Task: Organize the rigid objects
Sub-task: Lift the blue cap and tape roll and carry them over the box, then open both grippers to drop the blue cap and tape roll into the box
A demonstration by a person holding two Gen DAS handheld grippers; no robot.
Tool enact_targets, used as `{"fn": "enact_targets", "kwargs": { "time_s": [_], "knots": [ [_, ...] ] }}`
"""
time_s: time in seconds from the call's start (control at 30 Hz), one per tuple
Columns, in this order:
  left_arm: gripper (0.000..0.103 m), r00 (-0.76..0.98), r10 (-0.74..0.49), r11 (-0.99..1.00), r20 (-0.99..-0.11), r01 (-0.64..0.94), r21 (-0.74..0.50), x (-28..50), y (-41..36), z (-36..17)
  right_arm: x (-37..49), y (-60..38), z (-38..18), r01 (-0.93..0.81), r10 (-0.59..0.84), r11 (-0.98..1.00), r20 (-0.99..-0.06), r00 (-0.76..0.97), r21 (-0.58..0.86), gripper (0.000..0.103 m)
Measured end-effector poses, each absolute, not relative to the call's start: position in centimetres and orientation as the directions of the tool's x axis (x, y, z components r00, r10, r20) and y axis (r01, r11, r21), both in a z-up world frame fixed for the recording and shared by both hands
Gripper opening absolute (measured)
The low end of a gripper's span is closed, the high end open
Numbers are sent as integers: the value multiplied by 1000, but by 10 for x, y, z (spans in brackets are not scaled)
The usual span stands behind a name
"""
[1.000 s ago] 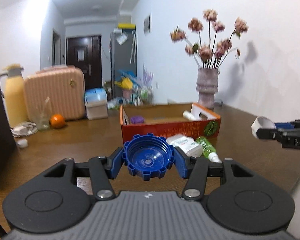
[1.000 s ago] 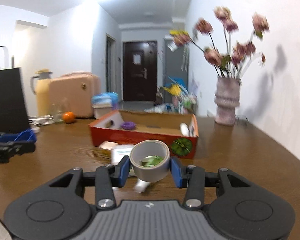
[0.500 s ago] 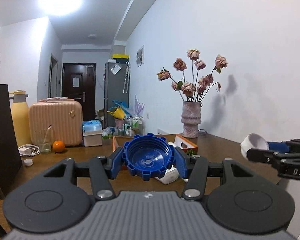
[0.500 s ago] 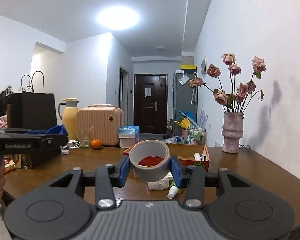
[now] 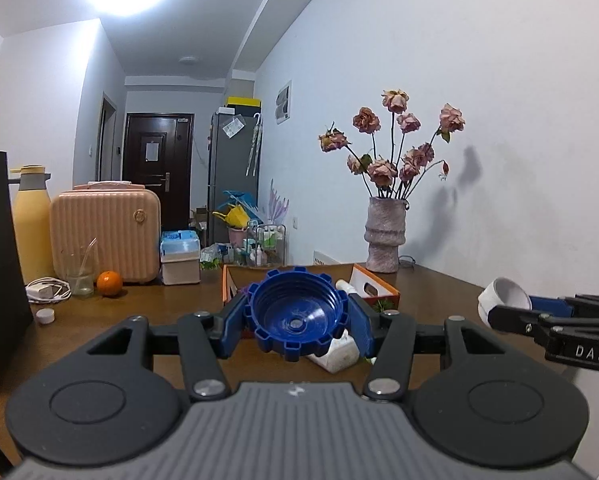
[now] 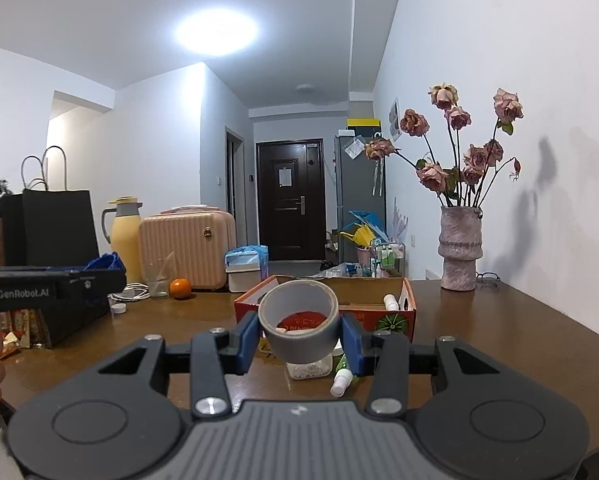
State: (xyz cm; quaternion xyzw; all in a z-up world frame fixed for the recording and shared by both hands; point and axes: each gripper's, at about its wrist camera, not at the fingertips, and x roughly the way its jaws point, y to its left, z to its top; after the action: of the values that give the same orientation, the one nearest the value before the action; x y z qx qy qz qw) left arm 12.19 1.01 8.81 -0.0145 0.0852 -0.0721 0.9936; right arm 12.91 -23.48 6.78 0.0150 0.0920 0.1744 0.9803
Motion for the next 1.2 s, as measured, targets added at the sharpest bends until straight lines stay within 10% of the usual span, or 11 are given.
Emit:
{"fn": "enact_targets", "kwargs": {
  "time_s": [1.0, 1.2],
  "knots": [
    [54, 963, -54, 999, -262, 53, -8, 497, 5, 74, 513, -197, 51, -305, 341, 939, -317, 885, 161, 43],
    [54, 865, -96, 995, -493, 87, -42, 605, -2, 49, 620, -189, 37, -317, 379, 926, -504, 776, 207, 43]
  ]
}}
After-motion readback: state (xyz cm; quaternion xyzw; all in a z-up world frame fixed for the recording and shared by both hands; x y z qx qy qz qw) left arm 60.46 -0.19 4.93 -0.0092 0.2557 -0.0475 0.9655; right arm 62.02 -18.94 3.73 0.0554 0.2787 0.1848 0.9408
